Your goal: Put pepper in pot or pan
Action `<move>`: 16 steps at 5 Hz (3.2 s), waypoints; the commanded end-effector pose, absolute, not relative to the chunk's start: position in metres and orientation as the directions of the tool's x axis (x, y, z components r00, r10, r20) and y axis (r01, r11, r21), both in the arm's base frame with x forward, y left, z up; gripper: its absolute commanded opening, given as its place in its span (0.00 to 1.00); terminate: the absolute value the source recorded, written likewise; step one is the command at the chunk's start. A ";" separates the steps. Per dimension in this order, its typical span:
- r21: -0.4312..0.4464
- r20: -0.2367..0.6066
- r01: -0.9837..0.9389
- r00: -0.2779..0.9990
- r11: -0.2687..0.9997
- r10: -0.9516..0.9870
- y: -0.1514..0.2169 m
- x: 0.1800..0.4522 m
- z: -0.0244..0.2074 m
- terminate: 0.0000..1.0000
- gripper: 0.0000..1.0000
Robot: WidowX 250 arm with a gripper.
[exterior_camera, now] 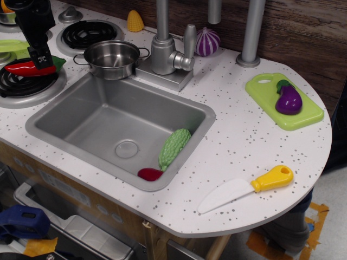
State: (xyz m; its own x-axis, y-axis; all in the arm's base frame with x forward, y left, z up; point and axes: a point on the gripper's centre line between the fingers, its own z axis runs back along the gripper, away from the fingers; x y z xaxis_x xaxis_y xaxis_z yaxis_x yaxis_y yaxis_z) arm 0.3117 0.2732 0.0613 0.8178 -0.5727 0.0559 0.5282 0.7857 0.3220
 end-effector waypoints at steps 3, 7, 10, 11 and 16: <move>0.315 0.073 0.558 0.792 0.768 -0.606 0.289 0.317 0.054 0.00 1.00; 0.277 0.137 0.526 0.807 0.804 -0.575 0.293 0.322 0.036 0.00 0.00; 0.383 0.095 0.527 0.795 0.759 -0.599 0.279 0.348 0.098 0.00 0.00; 0.413 0.093 0.526 0.788 0.743 -0.609 0.266 0.366 0.113 0.00 0.00; 0.418 0.350 0.455 0.718 0.786 -0.602 0.204 0.414 0.072 0.00 1.00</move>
